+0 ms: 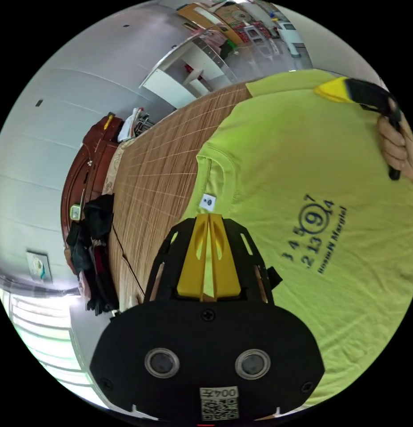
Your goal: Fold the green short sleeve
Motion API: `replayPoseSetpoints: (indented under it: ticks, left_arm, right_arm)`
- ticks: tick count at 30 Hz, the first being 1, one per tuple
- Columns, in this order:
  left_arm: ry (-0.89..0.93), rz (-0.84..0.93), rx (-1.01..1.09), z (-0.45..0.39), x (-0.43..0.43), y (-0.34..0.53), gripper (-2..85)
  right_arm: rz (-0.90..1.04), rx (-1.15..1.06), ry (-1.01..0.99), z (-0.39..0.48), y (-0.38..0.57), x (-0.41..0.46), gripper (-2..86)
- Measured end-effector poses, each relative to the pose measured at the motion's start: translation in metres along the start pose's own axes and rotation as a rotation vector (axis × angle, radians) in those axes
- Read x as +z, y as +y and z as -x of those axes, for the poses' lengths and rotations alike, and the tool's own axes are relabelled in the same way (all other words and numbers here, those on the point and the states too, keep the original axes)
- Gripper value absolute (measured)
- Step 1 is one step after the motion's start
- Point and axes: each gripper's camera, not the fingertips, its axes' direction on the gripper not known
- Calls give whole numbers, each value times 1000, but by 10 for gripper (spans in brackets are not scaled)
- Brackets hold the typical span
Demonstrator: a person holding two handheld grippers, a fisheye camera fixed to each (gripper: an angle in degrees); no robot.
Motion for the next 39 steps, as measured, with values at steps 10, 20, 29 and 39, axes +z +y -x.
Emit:
replayPoseSetpoints:
  ticks: [10, 20, 29, 39]
  left_arm:
    - [-201, -7, -269, -92, -68, 80, 8]
    - [-354, 49, -153, -135, -3, 30, 7]
    - [-435, 53, -150, -147, 5, 29, 1]
    - [-427, 55, -149, -144, 7, 28, 1]
  right_arm:
    - [12, -40, 18, -1, 9, 4, 84]
    - [16, -36, 14, -14, 12, 11, 104]
    - [-16, 81, 41, -44, 4, 12, 100]
    - [-48, 225, 533, -90, -90, -79, 74]
